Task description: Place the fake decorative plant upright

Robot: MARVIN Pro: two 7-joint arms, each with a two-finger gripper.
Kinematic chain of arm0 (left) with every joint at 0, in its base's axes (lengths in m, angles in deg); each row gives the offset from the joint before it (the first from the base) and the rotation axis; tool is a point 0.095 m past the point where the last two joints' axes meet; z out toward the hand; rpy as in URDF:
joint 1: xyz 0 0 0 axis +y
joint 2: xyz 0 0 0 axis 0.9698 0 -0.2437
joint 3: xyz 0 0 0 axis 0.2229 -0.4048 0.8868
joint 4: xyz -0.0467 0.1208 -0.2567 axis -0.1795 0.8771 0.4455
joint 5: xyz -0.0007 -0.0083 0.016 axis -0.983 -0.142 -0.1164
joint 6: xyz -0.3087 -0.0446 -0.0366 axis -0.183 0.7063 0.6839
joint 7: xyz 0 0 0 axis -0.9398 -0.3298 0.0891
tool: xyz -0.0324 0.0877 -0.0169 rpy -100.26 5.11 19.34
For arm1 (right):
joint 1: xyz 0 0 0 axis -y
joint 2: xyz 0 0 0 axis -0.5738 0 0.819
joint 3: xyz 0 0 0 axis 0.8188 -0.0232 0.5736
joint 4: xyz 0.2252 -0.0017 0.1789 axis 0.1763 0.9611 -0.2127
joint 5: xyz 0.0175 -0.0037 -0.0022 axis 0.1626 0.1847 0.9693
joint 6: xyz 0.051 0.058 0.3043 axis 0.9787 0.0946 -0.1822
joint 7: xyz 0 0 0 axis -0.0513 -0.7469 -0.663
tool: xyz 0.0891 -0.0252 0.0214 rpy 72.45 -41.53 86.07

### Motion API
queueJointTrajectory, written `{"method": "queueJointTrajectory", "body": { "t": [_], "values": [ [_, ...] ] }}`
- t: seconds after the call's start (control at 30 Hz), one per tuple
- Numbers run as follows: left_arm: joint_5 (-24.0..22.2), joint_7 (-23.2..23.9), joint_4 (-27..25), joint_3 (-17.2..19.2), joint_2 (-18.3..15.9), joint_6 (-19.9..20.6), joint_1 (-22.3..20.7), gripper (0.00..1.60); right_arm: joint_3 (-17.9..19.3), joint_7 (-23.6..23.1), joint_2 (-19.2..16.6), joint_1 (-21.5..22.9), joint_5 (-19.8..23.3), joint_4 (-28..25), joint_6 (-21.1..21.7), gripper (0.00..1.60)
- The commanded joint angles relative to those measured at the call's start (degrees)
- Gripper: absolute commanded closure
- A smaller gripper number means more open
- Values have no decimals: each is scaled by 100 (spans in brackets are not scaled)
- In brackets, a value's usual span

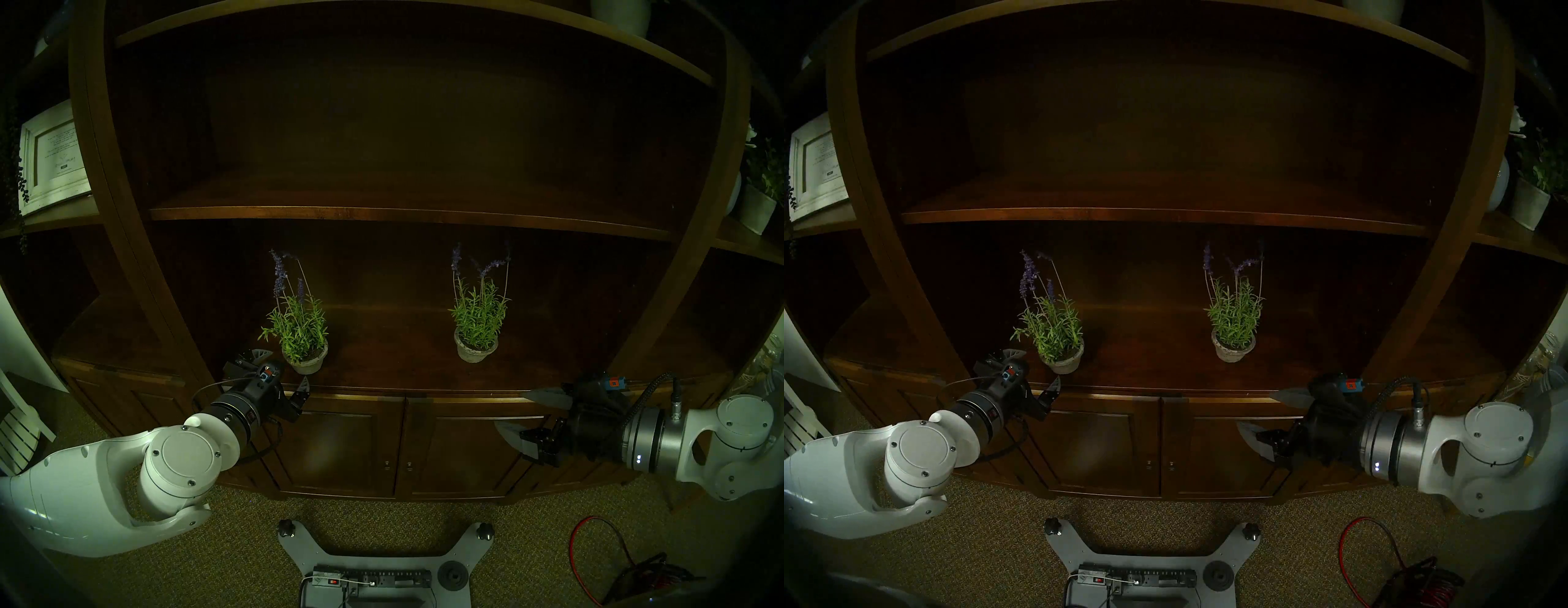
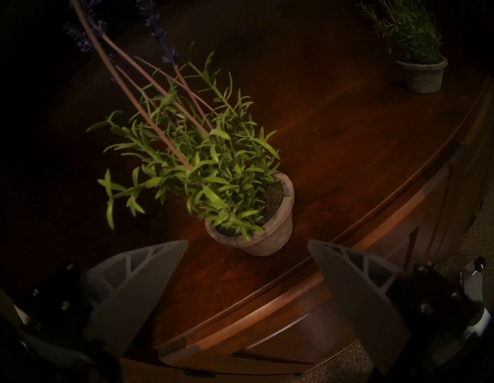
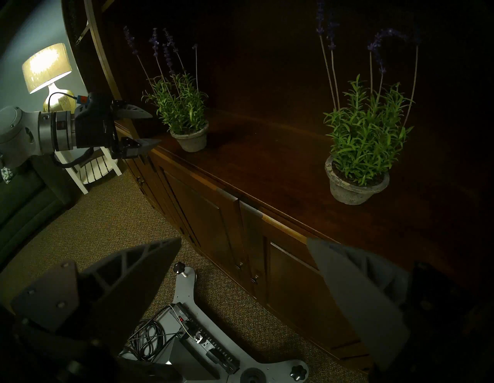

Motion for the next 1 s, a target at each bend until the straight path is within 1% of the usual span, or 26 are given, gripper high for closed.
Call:
{"method": "queueJointTrajectory", "body": {
  "t": [0.0,0.1,0.17,0.2,0.23,0.3,0.33,0.47,0.57,0.63,0.67,0.73,0.77,0.83,0.87,0.9,0.93,0.97],
  "values": [
    [-414,-480,-456,458,-583,-472,527,0,51,0,3,76,11,-15,-68,0],
    [-640,-652,-618,591,-789,-674,819,0,52,1,2,74,11,-15,-64,0],
    [-740,-779,-713,641,-856,-782,1016,0,53,2,2,73,10,-15,-61,0],
    [-740,-779,-713,641,-856,-782,1016,0,53,2,2,73,10,-15,-61,0],
    [-806,-818,-761,643,-889,-845,1102,0,53,3,1,72,9,-15,-58,0],
    [-901,-892,-843,616,-941,-932,1230,0,54,3,1,70,8,-15,-53,0],
    [-965,-967,-940,553,-997,-1040,1381,0,54,4,0,67,6,-15,-47,0],
    [-1106,-997,-940,409,-1080,-1331,1643,0,55,-6,-12,59,1,-15,-42,0],
    [-1184,-974,-940,363,-1112,-1498,1746,0,56,-9,-15,56,0,-15,-40,0],
    [-1306,-997,-793,384,-1167,-1893,1859,0,56,-12,-21,53,-3,-15,-38,0],
    [-1338,-997,-757,403,-1179,-1996,1864,0,56,-14,-23,52,-4,-15,-37,0],
    [-1355,-1005,-732,423,-1187,-2011,1867,0,56,-15,-24,51,-4,-15,-37,0],
    [-1369,-1014,-699,445,-1199,-2177,1882,0,56,-17,-26,50,-5,-15,-36,0],
    [-1405,-1022,-644,482,-1218,-2335,1895,0,56,-19,-28,48,-7,-15,-35,0],
    [-1441,-1040,-574,530,-1234,-2493,1905,0,55,-21,-31,48,-8,-15,-34,0],
    [-1441,-1040,-574,530,-1234,-2493,1905,0,55,-21,-31,48,-8,-15,-34,0],
    [-1457,-1039,-534,549,-1242,-2622,1914,0,55,-21,-32,48,-8,-15,-34,0],
    [-1468,-1041,-509,578,-1247,-2654,1906,0,55,-22,-33,47,-9,-15,-34,0]
  ]
}}
